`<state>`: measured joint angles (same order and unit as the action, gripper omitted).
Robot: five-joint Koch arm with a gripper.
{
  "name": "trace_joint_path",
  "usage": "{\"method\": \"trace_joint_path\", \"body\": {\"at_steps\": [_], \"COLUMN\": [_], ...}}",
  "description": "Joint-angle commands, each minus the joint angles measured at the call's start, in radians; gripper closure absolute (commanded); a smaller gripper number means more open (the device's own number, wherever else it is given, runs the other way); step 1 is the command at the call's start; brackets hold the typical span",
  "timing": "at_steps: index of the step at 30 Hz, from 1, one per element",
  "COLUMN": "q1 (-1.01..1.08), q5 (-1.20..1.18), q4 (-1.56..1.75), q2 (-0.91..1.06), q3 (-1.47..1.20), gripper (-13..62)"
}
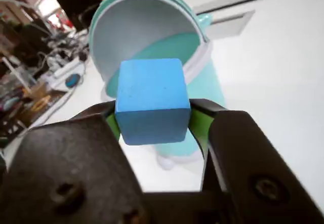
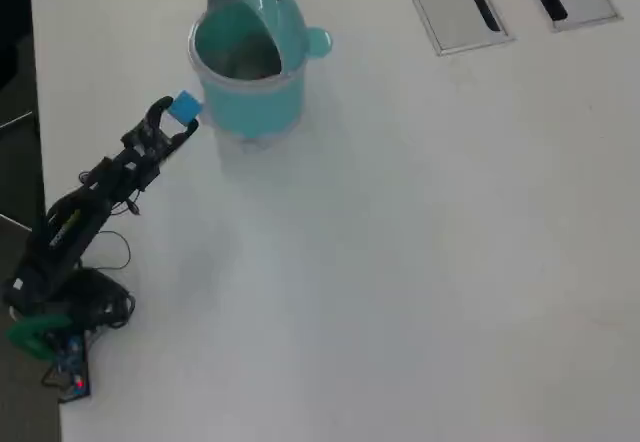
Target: Grasp RGB lego blocks and put them in the bin one by one.
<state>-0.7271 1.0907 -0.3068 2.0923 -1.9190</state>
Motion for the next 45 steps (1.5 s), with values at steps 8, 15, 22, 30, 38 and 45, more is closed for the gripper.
{"method": "trace_joint_path", "body": {"at_steps": [8,15,22,30,38,45], "q1": [-0.061,-0.061,-0.055,-0.031,-0.029,-0.058], "q5": [0.132,0.158,0.21,0.308,0.568,0.492], "q4": [0.199,0.215,0.276,0.278,0.21,0.156], "q2": [-0.321,-0.512,-0.675,-0.91,-0.887,-0.73], "q3": [0.419,0.655,0.755,0.971,0.966,0.819], "gripper": [39.5,39.5,39.5,38.7,23.9,24.0]}}
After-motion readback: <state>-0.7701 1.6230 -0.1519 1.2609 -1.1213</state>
